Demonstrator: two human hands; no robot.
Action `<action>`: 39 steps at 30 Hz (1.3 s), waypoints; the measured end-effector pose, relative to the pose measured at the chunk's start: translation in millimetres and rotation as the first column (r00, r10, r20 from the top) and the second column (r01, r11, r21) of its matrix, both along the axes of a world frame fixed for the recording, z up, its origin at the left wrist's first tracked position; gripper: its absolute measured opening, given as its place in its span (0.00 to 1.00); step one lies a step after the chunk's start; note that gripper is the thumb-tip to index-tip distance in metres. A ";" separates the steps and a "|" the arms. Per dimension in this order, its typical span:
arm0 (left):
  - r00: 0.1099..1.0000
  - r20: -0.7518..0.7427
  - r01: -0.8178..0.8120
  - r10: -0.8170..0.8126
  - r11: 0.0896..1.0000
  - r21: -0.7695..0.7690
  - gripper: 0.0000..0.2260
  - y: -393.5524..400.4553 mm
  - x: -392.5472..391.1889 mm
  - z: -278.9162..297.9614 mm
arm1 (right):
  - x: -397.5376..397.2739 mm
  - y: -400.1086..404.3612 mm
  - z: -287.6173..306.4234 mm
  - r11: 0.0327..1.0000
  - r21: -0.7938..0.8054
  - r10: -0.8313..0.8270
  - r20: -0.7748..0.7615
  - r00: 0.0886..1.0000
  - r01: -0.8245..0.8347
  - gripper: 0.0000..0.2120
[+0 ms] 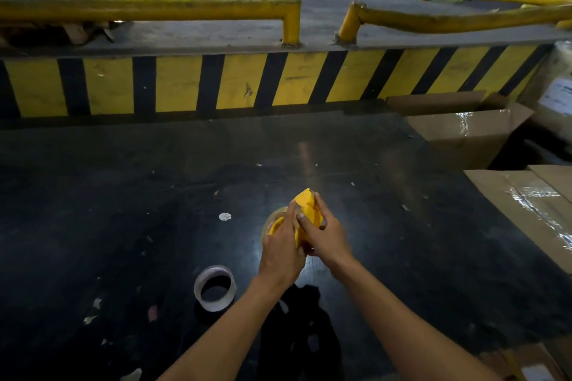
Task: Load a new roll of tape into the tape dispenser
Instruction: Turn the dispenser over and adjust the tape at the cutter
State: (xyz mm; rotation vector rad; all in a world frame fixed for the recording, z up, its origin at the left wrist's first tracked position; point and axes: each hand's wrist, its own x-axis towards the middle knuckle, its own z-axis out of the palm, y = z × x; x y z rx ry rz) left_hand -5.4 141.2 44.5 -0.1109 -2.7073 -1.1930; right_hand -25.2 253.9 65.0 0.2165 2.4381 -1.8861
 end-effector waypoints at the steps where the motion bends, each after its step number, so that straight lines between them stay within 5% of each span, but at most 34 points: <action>1: 0.999 0.024 0.030 -0.029 0.999 -0.039 0.40 -2.0 1.1 -3.3 | -0.2 3.2 -1.5 1.000 -0.025 0.005 0.017 1.000 -0.005 0.35; 9: 0.973 0.149 0.187 -0.179 0.981 -0.046 0.40 -17.1 15.7 -19.9 | -4.5 31.8 -26.2 0.982 -0.176 0.083 0.085 0.993 -0.067 0.32; 13: 0.979 0.165 0.117 -0.118 0.993 0.012 0.37 -36.4 18.2 -34.9 | 4.4 43.6 -44.1 0.980 -0.162 0.140 0.132 0.981 -0.117 0.29; 20: 0.800 0.594 -0.166 -0.082 0.922 0.350 0.17 -44.5 31.9 -56.4 | 20.5 50.1 -79.8 0.964 -0.138 0.260 0.290 0.921 -0.229 0.30; 29: 0.815 0.580 -0.196 0.023 0.952 0.237 0.21 -37.4 34.5 -86.5 | 12.6 30.6 -94.5 0.907 0.054 0.381 0.315 0.869 -0.417 0.30; 39: 0.829 0.553 -0.223 0.082 0.955 0.193 0.20 -26.9 28.6 -100.7 | 0.6 25.8 -111.8 0.925 0.152 0.290 0.311 0.905 -0.348 0.27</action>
